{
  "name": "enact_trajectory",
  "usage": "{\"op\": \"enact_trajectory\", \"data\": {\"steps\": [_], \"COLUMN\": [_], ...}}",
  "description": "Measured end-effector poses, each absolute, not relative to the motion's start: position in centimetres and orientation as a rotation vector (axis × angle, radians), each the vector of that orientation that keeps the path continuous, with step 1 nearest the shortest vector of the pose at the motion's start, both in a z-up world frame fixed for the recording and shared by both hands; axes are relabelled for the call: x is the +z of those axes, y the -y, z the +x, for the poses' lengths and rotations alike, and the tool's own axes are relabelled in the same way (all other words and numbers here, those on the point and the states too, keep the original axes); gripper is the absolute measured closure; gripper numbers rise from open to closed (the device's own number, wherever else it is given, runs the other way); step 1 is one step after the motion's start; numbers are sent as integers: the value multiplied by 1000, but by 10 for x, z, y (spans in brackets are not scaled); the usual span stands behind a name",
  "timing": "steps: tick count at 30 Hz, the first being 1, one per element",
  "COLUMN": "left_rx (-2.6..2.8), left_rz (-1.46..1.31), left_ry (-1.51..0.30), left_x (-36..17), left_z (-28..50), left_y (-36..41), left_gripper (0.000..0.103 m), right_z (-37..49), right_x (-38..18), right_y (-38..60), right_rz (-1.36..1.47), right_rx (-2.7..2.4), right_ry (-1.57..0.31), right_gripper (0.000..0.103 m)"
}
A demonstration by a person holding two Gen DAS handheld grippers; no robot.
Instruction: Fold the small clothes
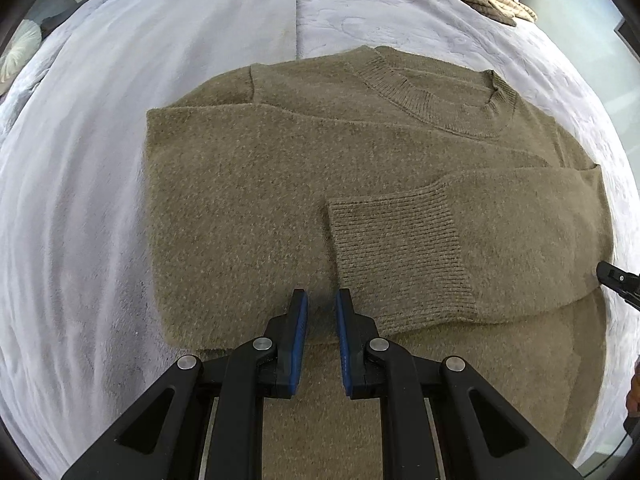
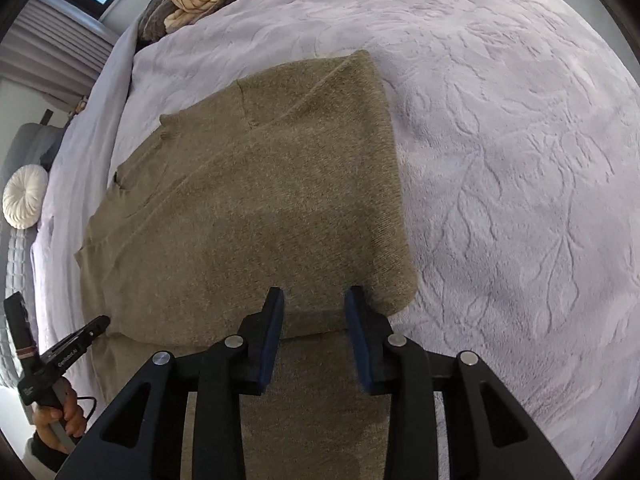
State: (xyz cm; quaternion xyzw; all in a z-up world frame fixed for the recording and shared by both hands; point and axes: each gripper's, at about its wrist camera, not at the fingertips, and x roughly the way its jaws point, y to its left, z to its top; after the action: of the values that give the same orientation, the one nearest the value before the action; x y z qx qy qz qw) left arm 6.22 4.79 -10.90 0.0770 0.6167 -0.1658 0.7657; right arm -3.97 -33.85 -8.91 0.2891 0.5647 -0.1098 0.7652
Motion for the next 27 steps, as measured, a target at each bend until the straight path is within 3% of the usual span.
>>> {"op": "enact_trajectory", "data": {"steps": [2,7,14,17,19,20,21,27], "left_rx": [-358,-351,-340,-340,-324,-292,-240,-197], "left_rz": [165,163,189,168,146,153,165,161], "left_ry": [-1343,-1348,-1316,-1315,-1320,-1320,-1309,-1331], "left_x": [-108,-108,-112,-114,-112,-112,-110,-104], "left_z": [62,65,57,52,52,53,53,55], "left_y": [-48,-43,-34,-30,-36,-38,-41,-49], "left_gripper": [87,87,87,86,53,7,1,1], "right_z": [-40,-38,-32,-31,-32,-32,-33,-38], "right_x": [-88,-84,-84,-82,-81,-80,-79,-71], "right_y": [339,332,324,320,319,320,320,322], "right_rz": [635,642,635,621,626,632,641,663], "right_rx": [-249,-233,-231,-232,-230,-230,-229,-234], "right_ry": [-1232,-1231,-1239,-1245,-1245,-1245,-1243,-1232], "right_gripper": [65,40,24,23,22,22,22,19]}}
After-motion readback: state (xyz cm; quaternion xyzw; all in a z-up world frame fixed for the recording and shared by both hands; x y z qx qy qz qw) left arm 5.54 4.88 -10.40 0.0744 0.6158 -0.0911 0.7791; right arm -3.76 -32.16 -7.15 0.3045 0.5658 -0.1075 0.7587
